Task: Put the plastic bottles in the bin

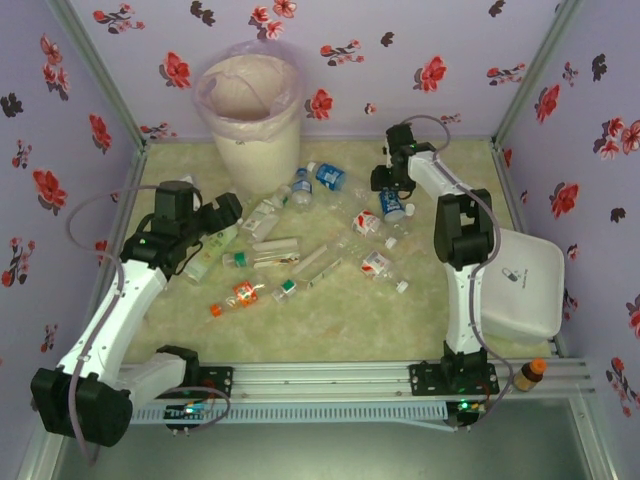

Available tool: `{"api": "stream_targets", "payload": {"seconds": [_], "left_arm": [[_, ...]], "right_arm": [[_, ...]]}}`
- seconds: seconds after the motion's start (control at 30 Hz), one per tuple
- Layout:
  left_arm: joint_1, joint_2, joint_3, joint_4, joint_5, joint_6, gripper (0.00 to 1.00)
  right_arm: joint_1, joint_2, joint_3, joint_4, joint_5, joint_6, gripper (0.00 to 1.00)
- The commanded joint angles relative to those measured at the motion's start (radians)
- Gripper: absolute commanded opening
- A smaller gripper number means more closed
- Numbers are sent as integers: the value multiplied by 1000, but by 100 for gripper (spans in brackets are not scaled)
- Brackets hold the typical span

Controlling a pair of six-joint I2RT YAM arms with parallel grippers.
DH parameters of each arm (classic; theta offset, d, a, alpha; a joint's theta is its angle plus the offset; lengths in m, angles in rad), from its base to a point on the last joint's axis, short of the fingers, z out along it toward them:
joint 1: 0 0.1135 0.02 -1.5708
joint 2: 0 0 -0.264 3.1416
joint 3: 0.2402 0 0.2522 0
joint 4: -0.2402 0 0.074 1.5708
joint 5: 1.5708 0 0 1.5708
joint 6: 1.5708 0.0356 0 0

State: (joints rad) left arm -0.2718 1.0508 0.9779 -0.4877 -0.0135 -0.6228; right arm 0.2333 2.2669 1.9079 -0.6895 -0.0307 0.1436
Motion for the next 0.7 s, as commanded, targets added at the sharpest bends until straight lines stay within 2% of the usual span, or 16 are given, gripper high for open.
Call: {"api": "stream_targets", "payload": {"seconds": [0.0,0.13,0.27,0.47,0.53,0.67], "left_arm": [[-10,-5,33,-13,18,-12,95],[-14,0,58,-10,47,-13,95],[-35,16,86,30,109,-31,94],[-104,82,117,167,284,-32,93],[-140,109,128,221,343,-27,93],[-217,164,151,306,419,-4,96]], "right_arm": [[-7,13,35,-14,-43,16,58],[-11,-45,32,-17,-62,26,50],[-14,-159,7,-17,-87,47,47],[-20,-351,-105,56,-208,153,43],[-19,-418,-169,113,-269,213,42],[-8,-562,-382,381,-446,438,41]]}}
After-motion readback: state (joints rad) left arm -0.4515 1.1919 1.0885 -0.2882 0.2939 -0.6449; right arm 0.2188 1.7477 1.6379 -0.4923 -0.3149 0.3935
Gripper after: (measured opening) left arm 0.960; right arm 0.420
